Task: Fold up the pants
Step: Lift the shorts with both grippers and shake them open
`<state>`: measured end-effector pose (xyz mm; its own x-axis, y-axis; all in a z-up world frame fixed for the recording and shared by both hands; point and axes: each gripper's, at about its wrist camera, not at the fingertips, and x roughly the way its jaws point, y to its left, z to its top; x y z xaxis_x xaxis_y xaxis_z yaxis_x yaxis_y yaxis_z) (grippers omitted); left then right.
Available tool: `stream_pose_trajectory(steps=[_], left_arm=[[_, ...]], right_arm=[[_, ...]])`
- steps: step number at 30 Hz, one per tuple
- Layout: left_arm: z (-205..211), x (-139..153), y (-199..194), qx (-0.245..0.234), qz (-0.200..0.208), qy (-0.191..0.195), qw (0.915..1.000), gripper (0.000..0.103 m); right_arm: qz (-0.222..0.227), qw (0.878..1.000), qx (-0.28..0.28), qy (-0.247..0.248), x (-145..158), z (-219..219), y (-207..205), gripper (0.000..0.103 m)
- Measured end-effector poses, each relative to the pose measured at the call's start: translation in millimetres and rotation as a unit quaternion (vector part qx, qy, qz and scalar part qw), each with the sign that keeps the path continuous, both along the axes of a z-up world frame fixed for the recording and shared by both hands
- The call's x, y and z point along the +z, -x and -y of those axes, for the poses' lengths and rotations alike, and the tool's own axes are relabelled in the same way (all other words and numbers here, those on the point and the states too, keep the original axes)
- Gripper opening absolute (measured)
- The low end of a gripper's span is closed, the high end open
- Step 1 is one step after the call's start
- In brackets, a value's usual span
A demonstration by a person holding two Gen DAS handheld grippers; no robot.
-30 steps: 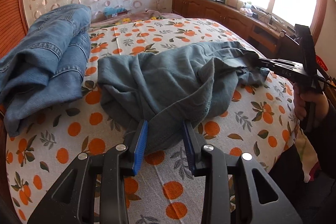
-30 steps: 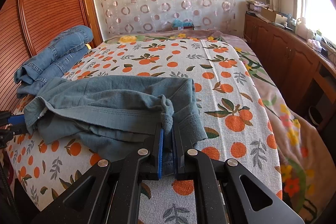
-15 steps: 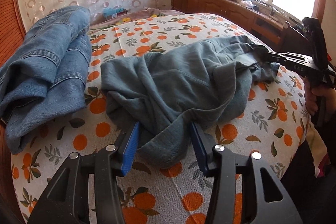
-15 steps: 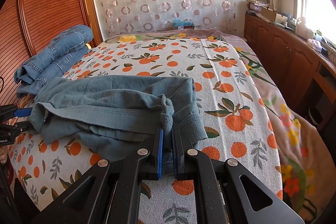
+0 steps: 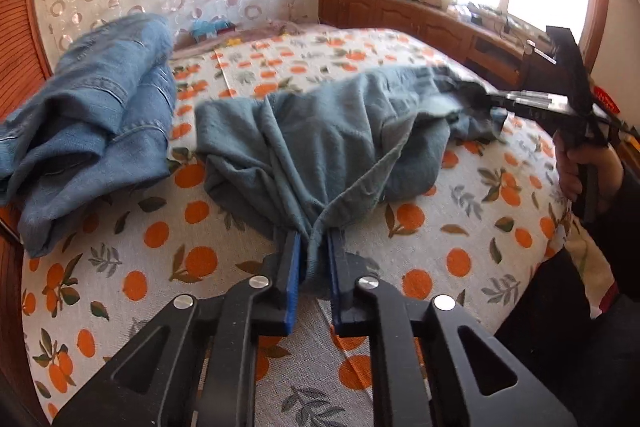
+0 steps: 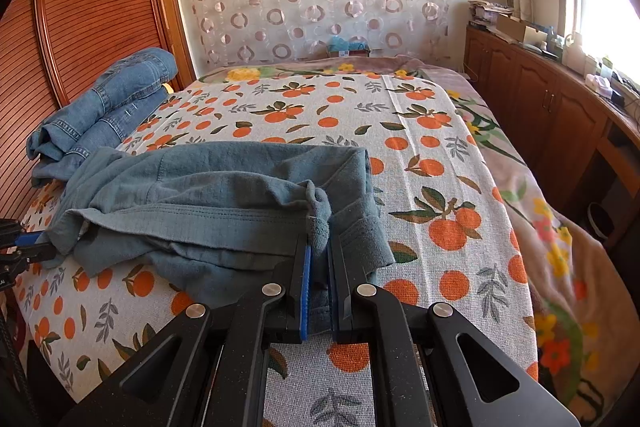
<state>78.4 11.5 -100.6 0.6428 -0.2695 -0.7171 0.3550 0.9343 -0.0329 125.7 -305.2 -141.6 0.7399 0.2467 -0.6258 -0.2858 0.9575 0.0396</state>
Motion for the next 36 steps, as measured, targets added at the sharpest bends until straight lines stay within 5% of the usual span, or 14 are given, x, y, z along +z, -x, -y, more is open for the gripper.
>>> stream_pose_trajectory(steps=[4,9,16,21,27,36], left_arm=[[-13.4,31.3,13.0,0.041,0.068,0.032,0.9963,0.009],[-20.6,72.7,9.8,0.072,0.131,0.020,0.9886,0.009],[-21.5,134.5,-1.1,0.094,0.208,-0.025,0.9733,0.009],[-20.3,114.5,-15.6,0.081,0.170,-0.033,0.9816,0.011],[-4.3,54.8,-28.2,0.054,0.081,-0.034,0.9946,0.013],[2.2,4.5,-31.3,0.059,0.010,-0.032,0.9977,0.017]], right_arm=[[0.004,1.000,0.003,-0.004,0.4,1.4,0.9,0.007],[0.013,0.999,0.018,-0.030,13.6,6.3,6.6,0.007],[0.113,0.988,0.031,-0.104,106.8,34.3,49.4,0.006],[0.175,0.978,0.029,-0.110,158.9,52.7,70.6,0.006],[0.147,0.986,0.003,-0.079,137.8,57.2,51.6,0.006],[0.122,0.990,-0.023,-0.071,129.5,45.7,27.1,0.006]])
